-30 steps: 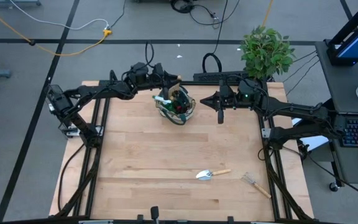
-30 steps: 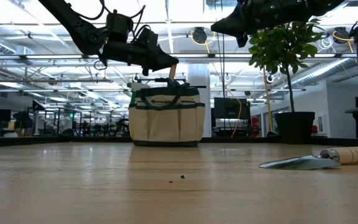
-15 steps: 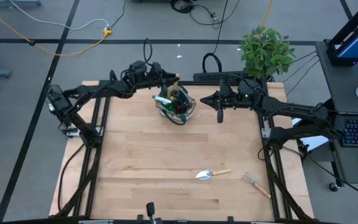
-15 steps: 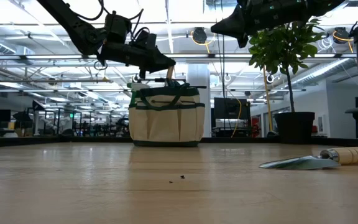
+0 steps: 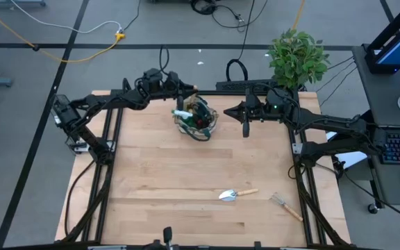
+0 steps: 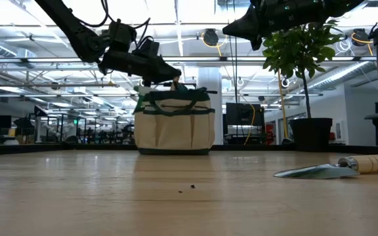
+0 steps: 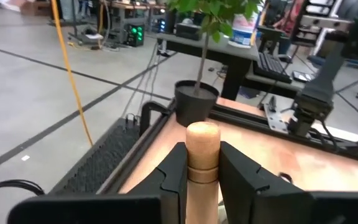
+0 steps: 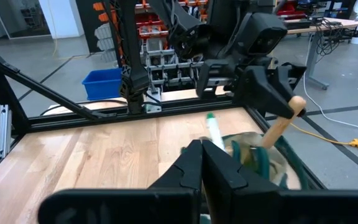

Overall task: Pick & Place Garden tools in Gardening bag
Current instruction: Put the brown trowel into the gardening bag, then put the brown hand rake into the gardening bag

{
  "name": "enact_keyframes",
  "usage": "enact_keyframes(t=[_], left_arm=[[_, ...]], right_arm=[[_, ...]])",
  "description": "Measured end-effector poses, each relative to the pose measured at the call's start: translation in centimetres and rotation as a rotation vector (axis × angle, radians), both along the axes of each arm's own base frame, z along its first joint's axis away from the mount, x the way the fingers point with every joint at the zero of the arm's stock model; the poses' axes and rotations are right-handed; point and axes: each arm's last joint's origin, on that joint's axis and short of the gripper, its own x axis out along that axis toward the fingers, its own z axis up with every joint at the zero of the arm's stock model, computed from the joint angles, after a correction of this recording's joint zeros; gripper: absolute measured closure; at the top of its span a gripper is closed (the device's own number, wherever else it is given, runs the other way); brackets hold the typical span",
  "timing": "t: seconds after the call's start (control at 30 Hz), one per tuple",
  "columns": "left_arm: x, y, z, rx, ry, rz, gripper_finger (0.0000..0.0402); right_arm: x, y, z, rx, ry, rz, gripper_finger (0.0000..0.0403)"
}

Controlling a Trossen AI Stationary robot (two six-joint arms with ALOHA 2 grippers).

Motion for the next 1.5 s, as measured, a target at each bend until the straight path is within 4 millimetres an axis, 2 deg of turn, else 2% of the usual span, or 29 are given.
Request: enact_keyframes(t=[0.23,0.43,0.67,0.9,1.03,1.3,1.5], left_arm=[[0.0,-0.1,0.0,0.005,-0.008,-0.01,0.0272],[-0.6,-0.5,1.4,0.067,-0.027,-0.024,0.0232],[-1.9,-1.5,4.0,0.097,-0.057,-0.021,0.0226],[-4.4,-3.5,6.2,0.036,0.016,-0.019,0.0236],[-6.0,-4.9,7.0,-0.021,0.085,-0.021,0.0238],[-9.5,-7.9,8.1,-0.089,0.204,-0.03,0.0237],[-11.6,-9.5,8.6,-0.107,0.254,0.02,0.0243]], right_arm=[[0.0,0.0,0.0,0.0,0.0,0.0,0.0403],[0.0,0.0,0.0,0.0,0.0,0.0,0.0403],[0.0,0.0,0.0,0.0,0.0,0.0,0.0403],[0.1,0.4,-0.1,0.061,0.005,0.048,0.0403],[0.5,2.0,-0.4,0.068,0.036,0.171,0.0403],[0.9,7.2,-2.0,-0.002,0.201,0.407,0.0403],[0.5,10.8,-3.0,0.073,0.334,0.452,0.0403]])
